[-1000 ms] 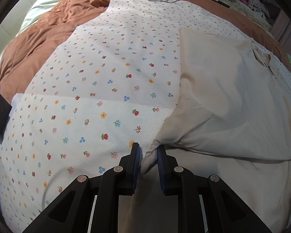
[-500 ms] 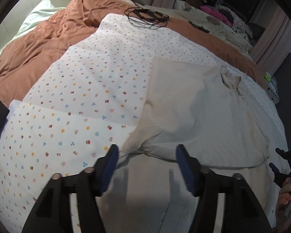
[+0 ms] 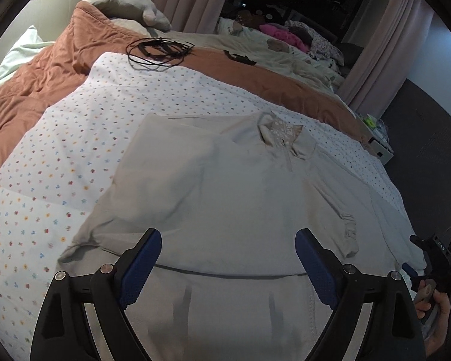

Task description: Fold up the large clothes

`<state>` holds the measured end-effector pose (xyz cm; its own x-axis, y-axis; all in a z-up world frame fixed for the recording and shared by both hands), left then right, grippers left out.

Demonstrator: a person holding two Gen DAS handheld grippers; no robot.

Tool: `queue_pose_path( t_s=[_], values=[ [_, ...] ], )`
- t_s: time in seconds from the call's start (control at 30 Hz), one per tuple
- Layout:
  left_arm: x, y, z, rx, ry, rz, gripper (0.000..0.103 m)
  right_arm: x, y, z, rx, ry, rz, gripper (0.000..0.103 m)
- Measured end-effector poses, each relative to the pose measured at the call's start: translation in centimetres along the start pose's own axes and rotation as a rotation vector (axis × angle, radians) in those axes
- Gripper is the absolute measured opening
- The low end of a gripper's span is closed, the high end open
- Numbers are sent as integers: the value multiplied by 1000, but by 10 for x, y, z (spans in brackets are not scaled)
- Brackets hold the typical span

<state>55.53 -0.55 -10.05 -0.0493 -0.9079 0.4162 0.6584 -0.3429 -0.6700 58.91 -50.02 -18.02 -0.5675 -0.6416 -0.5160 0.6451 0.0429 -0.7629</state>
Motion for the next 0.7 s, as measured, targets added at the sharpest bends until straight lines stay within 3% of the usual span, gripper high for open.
queue_pose_path(
  t_s=[0.2, 0.37, 0.53, 0.67, 0.7],
  values=[
    [39, 17, -5, 22, -25, -28, 91, 53, -21, 39, 83, 55, -42, 85],
    [66, 35, -18, 7, 38, -24, 91, 104, -34, 63, 140, 151, -58, 83],
    [77, 47, -23, -37, 49, -63, 91, 149, -43, 84, 194, 217, -51, 67],
    [80, 50, -32, -45, 58, -69, 91, 184, -44, 99, 235, 246, -65, 62],
    [80, 52, -33, -52, 58, -69, 91, 192, -41, 101, 227, 266, -59, 56]
  ],
)
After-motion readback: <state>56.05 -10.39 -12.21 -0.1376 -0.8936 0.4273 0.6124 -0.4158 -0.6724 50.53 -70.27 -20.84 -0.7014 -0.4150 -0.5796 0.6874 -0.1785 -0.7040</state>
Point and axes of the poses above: each gripper's, at about its wrist camera, not at the fingertips, and y roughly the way its jaws point, x to its right, z to its top, the point moved 3 cm from there along y, roughly the way its jaws point, and after that the axes turned 8 degrees about -z, right-handed, at the moved point
